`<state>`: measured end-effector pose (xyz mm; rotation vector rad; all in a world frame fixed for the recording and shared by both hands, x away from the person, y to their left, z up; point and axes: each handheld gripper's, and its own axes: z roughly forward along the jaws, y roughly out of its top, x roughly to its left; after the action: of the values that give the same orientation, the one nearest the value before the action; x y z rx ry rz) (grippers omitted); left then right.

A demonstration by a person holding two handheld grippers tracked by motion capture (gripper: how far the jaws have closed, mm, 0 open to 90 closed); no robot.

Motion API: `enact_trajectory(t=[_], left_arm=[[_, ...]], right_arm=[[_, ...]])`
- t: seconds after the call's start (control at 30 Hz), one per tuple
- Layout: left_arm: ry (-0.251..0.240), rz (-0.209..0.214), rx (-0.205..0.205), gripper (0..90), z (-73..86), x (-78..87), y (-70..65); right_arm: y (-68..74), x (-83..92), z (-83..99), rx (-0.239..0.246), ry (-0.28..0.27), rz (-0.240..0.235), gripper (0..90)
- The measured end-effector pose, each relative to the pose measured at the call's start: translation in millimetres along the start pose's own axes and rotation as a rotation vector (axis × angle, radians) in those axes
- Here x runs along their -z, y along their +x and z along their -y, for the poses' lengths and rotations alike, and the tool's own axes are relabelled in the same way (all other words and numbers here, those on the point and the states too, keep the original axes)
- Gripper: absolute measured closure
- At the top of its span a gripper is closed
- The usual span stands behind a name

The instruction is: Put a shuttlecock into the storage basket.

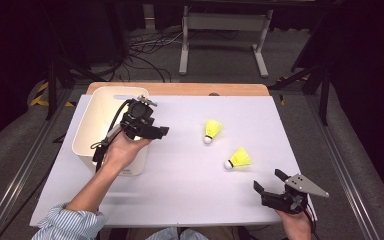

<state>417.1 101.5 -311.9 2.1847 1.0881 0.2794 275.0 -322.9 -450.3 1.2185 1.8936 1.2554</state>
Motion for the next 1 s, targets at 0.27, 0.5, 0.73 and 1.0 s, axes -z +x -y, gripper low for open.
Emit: enact_trajectory(t=[0.27,0.5,0.73,1.0], left_arm=[[-0.012,0.003,-0.027,38.0,3.0,1.6,-11.1],[-0.002,0.006,-0.042,37.5,6.2,-2.8,-17.2],[0.008,-0.007,-0.06,37.2,8.8,-6.7,-25.9],[0.008,-0.001,-0.071,36.8,11.9,-13.3,-35.7]], right_arm=[[0.7,-0.3,0.1,0.004,0.003,-0.003,10.3],[-0.2,-1.5,0.8,-0.001,0.008,-0.002,10.4],[1.0,-0.6,0.6,0.005,0.005,-0.009,11.0],[0.6,0.9,0.1,0.001,-0.001,-0.016,12.2]])
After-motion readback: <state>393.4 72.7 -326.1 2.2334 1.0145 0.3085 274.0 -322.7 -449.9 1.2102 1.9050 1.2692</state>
